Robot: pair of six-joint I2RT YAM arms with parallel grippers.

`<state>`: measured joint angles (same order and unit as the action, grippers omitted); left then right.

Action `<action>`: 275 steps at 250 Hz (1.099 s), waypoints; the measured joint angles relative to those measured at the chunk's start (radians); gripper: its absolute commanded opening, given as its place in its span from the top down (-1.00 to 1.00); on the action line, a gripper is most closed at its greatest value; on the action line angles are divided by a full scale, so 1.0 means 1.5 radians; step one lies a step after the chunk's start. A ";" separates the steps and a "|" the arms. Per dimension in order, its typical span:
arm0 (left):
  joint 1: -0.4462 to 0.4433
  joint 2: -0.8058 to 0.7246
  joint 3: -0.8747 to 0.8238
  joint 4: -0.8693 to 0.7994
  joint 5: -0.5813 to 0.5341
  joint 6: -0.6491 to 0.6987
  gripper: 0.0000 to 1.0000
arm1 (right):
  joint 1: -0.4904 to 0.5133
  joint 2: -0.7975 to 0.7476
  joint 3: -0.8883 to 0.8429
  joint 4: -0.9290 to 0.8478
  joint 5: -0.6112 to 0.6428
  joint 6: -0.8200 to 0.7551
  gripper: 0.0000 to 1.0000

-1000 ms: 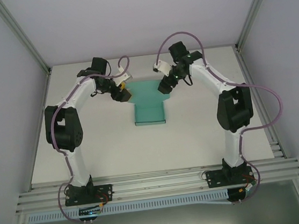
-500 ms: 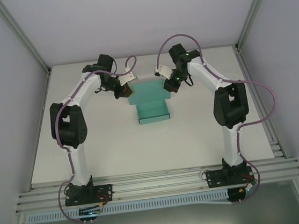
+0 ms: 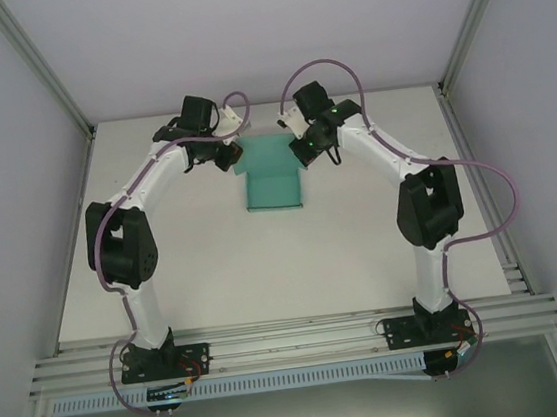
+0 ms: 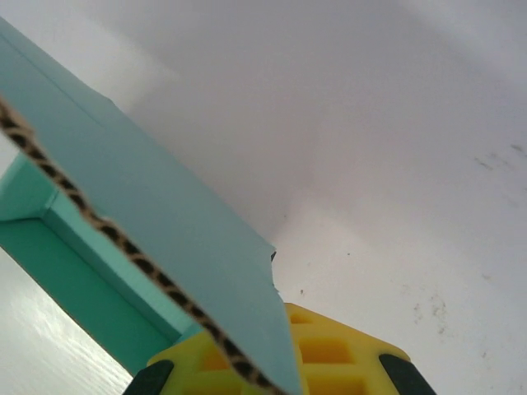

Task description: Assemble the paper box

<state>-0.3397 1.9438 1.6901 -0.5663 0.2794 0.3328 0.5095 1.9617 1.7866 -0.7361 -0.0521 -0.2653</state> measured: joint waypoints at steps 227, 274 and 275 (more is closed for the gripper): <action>-0.054 0.026 -0.084 0.206 -0.160 -0.552 1.00 | 0.036 0.018 -0.148 0.298 0.152 0.518 1.00; -0.060 0.026 -0.120 0.255 -0.158 -0.552 1.00 | 0.038 0.018 -0.184 0.342 0.162 0.515 1.00; -0.060 0.026 -0.121 0.256 -0.158 -0.552 1.00 | 0.038 0.018 -0.185 0.343 0.162 0.515 1.00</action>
<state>-0.4290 1.9831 1.5082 -0.1829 0.0418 -0.4957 0.5659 1.9892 1.5093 -0.2222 0.1905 0.5068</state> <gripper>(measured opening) 0.044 0.048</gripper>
